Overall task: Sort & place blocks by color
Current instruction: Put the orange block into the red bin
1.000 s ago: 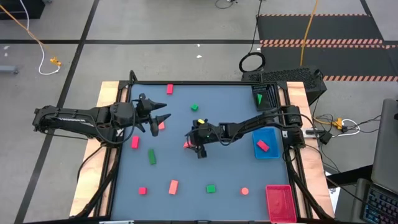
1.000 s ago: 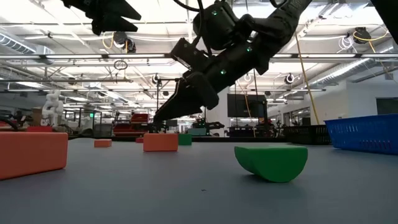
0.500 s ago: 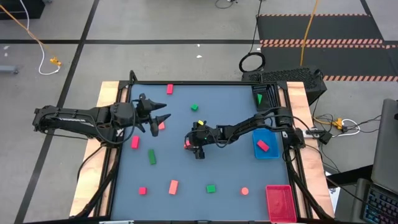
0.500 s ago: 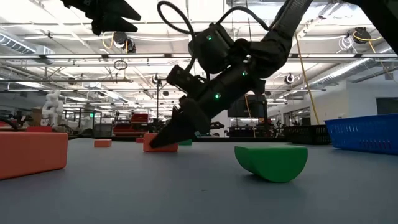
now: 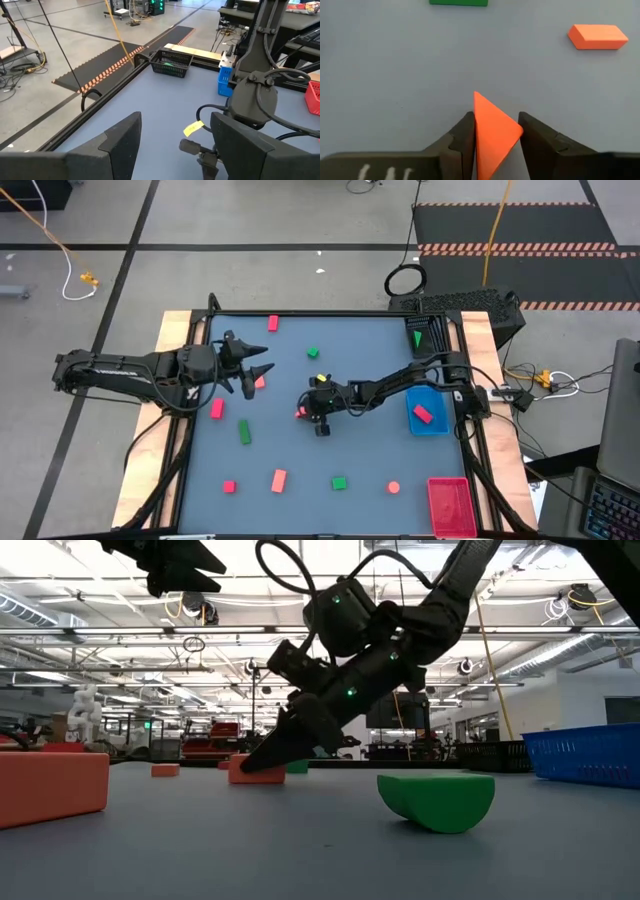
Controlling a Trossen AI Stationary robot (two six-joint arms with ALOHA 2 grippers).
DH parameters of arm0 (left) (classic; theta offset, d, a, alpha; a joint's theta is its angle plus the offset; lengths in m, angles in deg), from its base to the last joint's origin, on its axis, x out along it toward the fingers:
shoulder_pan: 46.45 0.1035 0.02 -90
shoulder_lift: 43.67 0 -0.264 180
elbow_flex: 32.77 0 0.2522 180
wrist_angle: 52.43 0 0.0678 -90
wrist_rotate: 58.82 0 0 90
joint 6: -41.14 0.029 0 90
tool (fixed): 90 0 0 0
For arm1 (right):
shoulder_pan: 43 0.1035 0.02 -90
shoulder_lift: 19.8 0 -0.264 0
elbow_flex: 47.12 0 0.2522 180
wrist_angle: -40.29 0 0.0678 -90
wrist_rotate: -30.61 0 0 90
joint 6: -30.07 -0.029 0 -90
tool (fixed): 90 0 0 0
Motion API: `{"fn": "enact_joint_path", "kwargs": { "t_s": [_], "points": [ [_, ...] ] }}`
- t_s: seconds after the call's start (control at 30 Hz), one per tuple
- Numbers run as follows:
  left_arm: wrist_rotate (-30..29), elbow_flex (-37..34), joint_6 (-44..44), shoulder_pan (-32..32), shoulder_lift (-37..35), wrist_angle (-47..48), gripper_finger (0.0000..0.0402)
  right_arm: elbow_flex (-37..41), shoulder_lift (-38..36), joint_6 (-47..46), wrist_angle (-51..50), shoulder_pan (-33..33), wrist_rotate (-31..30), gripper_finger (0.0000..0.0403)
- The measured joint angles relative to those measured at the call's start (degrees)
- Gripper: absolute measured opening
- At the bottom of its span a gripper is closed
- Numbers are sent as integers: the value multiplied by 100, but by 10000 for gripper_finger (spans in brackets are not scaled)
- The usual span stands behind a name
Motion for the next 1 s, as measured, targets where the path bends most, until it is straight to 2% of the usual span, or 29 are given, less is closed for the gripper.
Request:
{"fn": "enact_joint_path", "kwargs": {
  "t_s": [0.27, 0.5, 0.67, 0.83, 1.0],
  "points": [
    [2, 0, -2, 0, 0, 56, 239, -2, -171, 133, -386, 0, -9, 113],
    [6, 0, -2, 0, 0, 126, 239, 0, -1238, 327, -1781, 99, -20, 113],
    [9, 0, -39, -4, 0, 123, 239, 0, -2163, -635, -3609, 343, -17, 113],
    [11, 0, -108, -4, 0, 121, 239, 2, -3080, -1482, -5703, 910, 7, 113],
    [13, 0, -150, -2, 0, 120, 239, 2, -4020, -3058, -6745, 1633, -17, 113]
  ]
}}
